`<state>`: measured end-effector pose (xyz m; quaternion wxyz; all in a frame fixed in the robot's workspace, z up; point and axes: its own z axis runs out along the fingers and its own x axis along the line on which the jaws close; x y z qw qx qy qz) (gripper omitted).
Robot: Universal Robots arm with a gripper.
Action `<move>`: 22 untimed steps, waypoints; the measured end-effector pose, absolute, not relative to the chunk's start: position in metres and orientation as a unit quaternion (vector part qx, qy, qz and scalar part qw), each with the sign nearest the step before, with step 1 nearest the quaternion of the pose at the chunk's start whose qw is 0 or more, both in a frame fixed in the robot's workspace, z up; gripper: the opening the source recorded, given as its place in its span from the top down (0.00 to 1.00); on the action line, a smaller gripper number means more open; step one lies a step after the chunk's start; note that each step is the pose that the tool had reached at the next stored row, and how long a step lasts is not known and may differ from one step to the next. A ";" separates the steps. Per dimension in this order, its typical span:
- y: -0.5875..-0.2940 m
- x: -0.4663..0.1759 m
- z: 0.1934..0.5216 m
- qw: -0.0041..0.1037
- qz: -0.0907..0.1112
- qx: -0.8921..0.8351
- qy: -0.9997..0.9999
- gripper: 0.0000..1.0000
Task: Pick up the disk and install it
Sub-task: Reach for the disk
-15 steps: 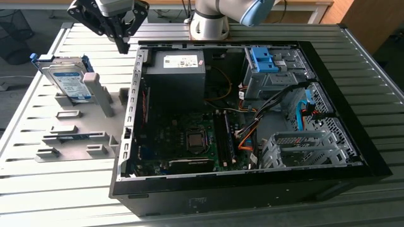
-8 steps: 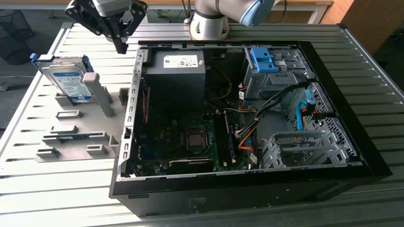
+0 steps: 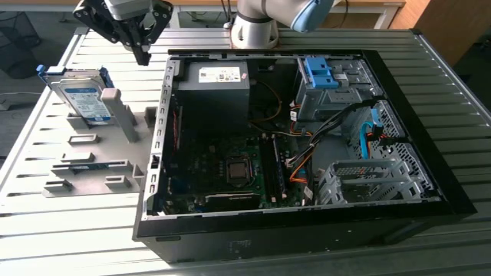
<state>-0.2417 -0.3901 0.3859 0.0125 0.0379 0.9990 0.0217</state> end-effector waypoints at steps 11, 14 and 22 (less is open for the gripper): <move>-0.389 -0.253 0.386 0.013 0.022 0.038 0.999 0.89; -0.389 -0.257 0.385 0.013 0.022 0.038 0.999 0.89; -0.387 -0.268 0.385 0.013 0.022 0.038 0.999 0.89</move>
